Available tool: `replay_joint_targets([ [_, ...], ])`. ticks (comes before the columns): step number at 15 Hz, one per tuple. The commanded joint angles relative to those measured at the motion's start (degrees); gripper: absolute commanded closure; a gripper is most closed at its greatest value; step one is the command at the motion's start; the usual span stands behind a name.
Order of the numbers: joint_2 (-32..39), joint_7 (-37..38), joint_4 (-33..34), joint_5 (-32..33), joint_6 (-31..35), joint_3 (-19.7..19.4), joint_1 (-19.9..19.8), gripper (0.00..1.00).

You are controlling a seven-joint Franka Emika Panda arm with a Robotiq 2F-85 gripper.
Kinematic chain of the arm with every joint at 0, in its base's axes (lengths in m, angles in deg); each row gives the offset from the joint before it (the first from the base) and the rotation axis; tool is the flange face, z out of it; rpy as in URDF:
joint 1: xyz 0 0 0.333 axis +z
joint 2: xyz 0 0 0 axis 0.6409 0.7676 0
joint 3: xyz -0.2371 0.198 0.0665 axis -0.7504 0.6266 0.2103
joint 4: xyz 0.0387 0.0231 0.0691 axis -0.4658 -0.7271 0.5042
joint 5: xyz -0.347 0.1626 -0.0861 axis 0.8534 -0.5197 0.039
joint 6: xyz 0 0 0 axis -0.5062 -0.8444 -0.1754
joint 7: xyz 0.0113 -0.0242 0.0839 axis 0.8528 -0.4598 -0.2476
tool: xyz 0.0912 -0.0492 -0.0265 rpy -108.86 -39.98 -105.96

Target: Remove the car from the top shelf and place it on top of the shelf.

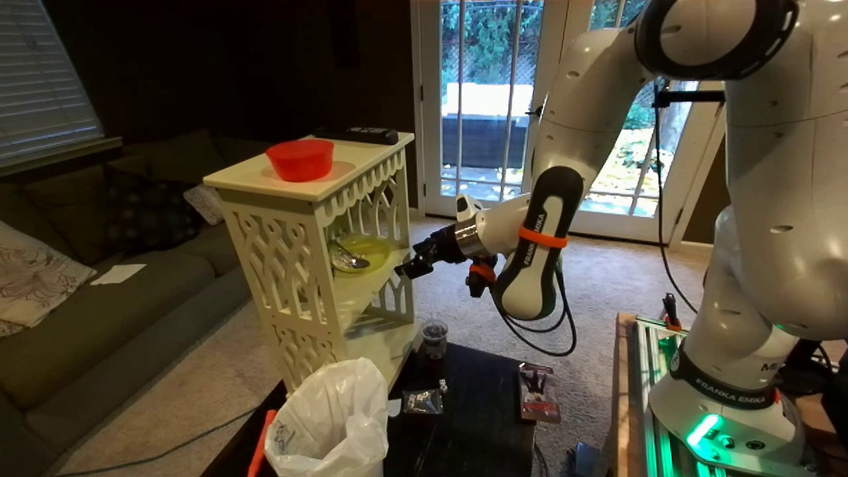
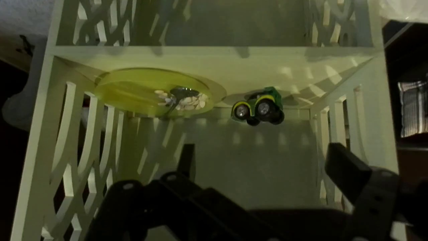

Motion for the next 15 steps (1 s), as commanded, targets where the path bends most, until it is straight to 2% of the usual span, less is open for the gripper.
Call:
replay_joint_targets([
  [1, 12.82, -1.45, 9.23, 1.72, 12.78, 1.84, -2.86, 0.0],
  [2, 15.7, -1.86, 11.74, 2.18, 15.21, 2.02, -3.18, 0.0],
  [3, 14.15, -2.67, 16.88, 2.46, 9.62, 1.94, -3.0, 0.0],
  [5, 18.49, -3.27, 23.18, 4.21, 9.62, 2.01, -3.41, 0.0],
  [6, 23.47, -3.83, 25.59, 5.37, 14.18, 2.01, -3.72, 0.0],
  [8, 25.76, -3.76, 32.22, 6.61, 10.53, 2.09, -3.93, 0.0],
  [13, 33.9, -3.08, 39.27, 7.79, 11.46, 1.9, -5.36, 0.0],
  [15, 34.98, -2.72, 39.62, 8.57, 11.32, 2.16, -5.48, 0.0],
])
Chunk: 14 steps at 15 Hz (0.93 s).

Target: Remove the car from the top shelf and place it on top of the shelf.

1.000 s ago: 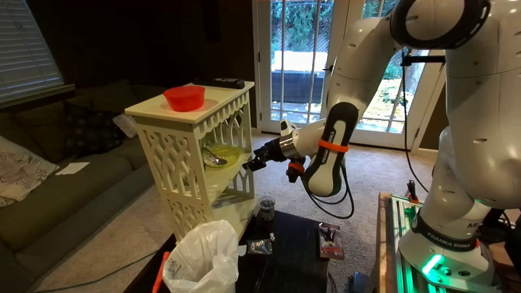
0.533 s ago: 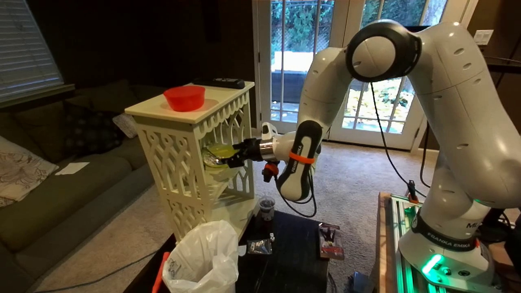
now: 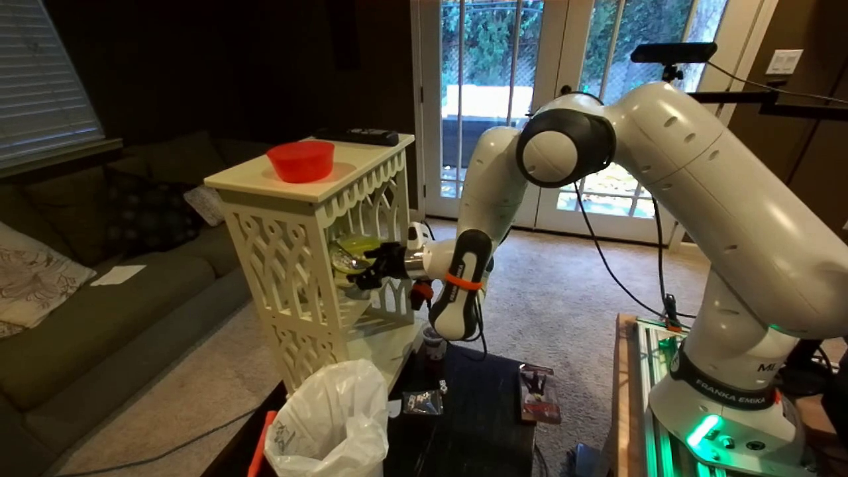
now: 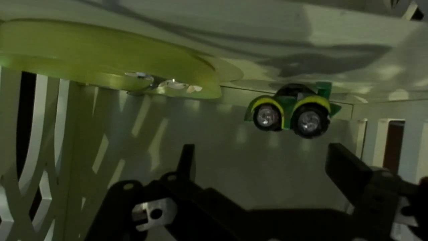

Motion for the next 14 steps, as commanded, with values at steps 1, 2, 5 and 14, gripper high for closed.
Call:
replay_joint_targets([
  [1, 3.13, 0.49, 1.81, 4.0, 1.85, 1.01, -1.12, 0.0],
  [2, 1.59, -0.39, 1.23, 1.11, -0.13, 0.56, -0.53, 0.0],
  [5, 1.7, 0.34, 0.1, 3.79, -1.37, 1.13, -0.58, 0.0],
  [14, 2.03, 2.05, 2.26, 3.65, 0.57, 3.7, -0.67, 0.0],
])
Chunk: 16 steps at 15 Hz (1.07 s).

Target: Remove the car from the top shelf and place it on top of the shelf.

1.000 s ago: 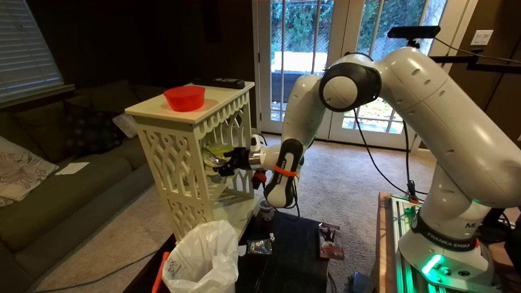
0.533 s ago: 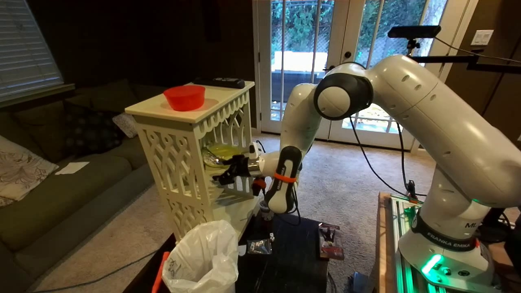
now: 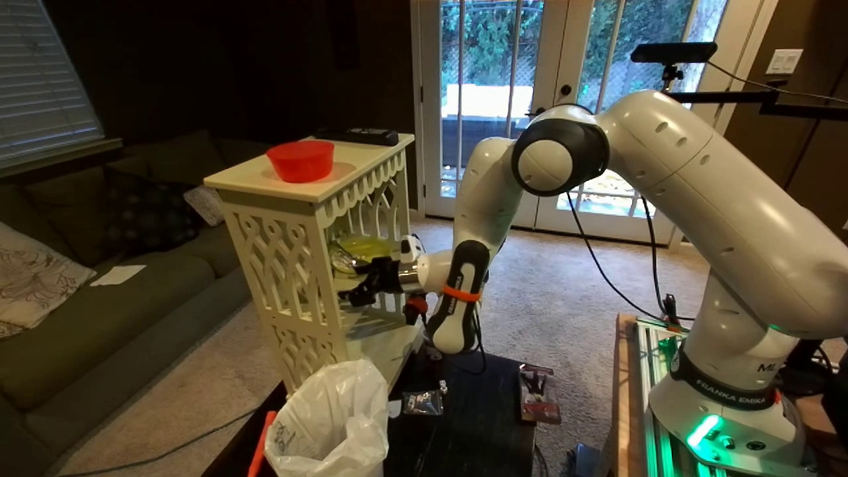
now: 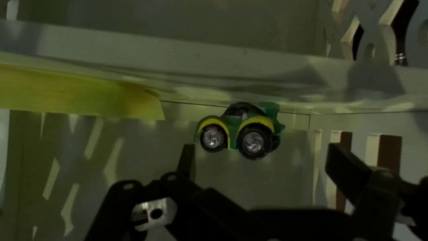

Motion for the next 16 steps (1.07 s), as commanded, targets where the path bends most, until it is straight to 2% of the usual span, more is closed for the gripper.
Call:
replay_joint_targets([
  [1, -0.26, 1.12, 1.03, 0.96, 1.15, 0.76, -0.36, 0.0],
  [4, 0.72, 1.25, 3.27, 0.49, 0.66, 1.03, -0.26, 0.0],
  [8, 1.22, 1.45, 4.94, 0.64, 0.04, 1.33, 0.06, 0.1],
  [10, 1.54, 1.44, 5.56, 0.58, -0.52, 1.46, 0.2, 0.11],
  [16, 2.68, 1.49, 7.18, 0.35, -1.7, 1.61, 0.26, 0.06],
])
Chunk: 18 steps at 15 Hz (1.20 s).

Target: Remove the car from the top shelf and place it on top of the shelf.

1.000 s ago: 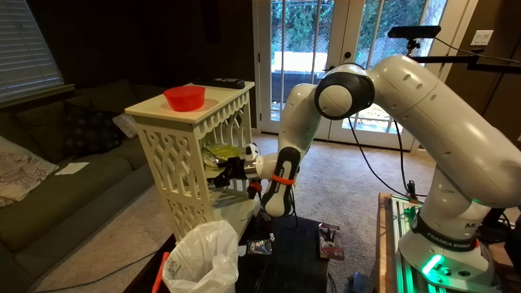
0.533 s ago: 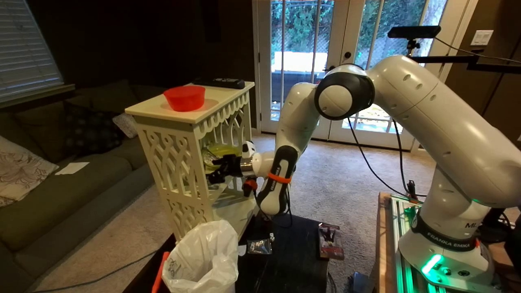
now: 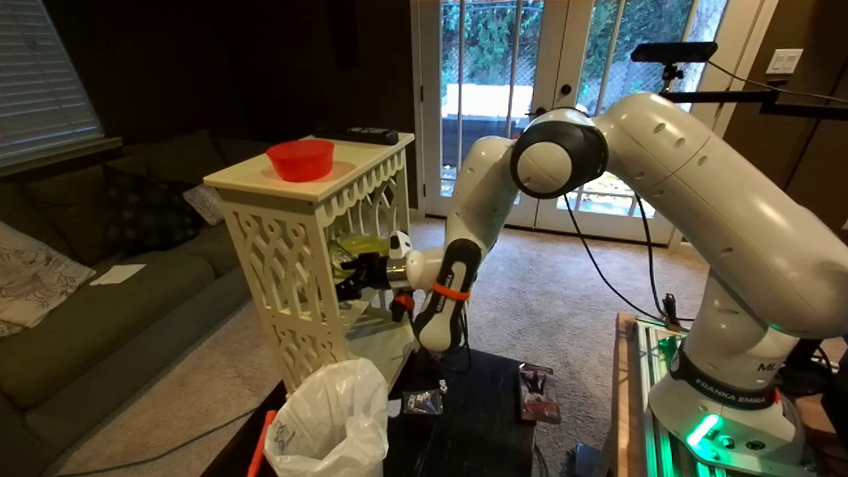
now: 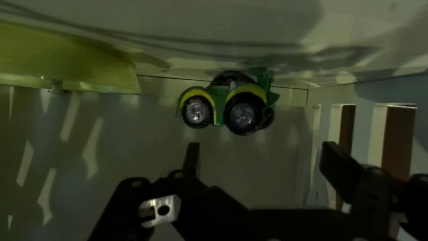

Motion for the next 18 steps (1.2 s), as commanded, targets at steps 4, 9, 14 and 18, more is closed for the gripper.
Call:
replay_joint_targets([
  [4, 3.32, 1.2, 4.97, 0.22, -2.21, 0.3, 0.01, 0.2],
  [9, 4.62, 1.45, 7.08, 0.09, -3.65, 0.36, -0.03, 0.34],
  [14, 5.32, 1.41, 8.12, -0.06, -3.65, 0.21, 0.04, 0.76],
  [18, 4.85, 1.13, 6.94, -0.14, -2.54, -0.03, -0.01, 0.92],
])
